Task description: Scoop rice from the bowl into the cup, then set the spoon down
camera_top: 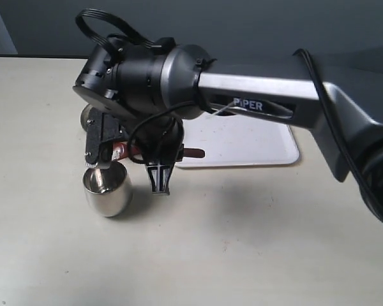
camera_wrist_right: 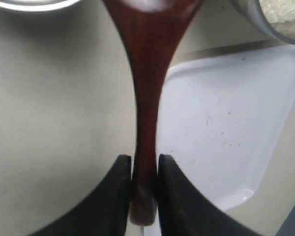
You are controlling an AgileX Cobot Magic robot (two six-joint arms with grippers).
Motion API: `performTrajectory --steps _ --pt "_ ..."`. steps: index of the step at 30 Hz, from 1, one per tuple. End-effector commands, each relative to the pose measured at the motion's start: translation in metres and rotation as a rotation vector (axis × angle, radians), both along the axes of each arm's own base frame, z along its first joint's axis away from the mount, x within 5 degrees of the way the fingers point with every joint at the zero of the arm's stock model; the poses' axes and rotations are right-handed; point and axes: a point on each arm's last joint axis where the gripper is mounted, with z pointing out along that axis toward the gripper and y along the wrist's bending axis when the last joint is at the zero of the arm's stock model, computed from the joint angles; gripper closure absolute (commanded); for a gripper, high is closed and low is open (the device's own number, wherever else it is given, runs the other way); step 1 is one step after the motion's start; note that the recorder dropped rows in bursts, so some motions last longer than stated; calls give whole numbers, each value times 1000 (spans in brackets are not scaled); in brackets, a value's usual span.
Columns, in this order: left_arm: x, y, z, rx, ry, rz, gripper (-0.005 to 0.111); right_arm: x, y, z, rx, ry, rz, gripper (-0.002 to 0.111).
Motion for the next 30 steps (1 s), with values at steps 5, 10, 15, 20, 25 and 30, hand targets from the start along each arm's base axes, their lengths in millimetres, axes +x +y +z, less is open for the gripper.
performTrajectory --steps 5,10,15,20,25,30 --pt "-1 0 1 -11 -9 -5 106 -10 8 -3 -13 -76 -1 108" --pt "-1 0 1 -11 -11 -6 106 -11 9 -2 15 -104 -59 108" --pt "-1 0 1 -11 -11 -6 106 -20 14 -1 26 -125 -58 108" --pt "-1 0 1 -11 -11 -6 106 -20 14 -1 36 -126 -78 108" --pt "-1 0 1 -11 -11 -6 106 -20 14 -2 41 -119 -86 108" --pt "-1 0 1 -11 -11 -6 106 -21 14 -2 50 -109 -100 108"
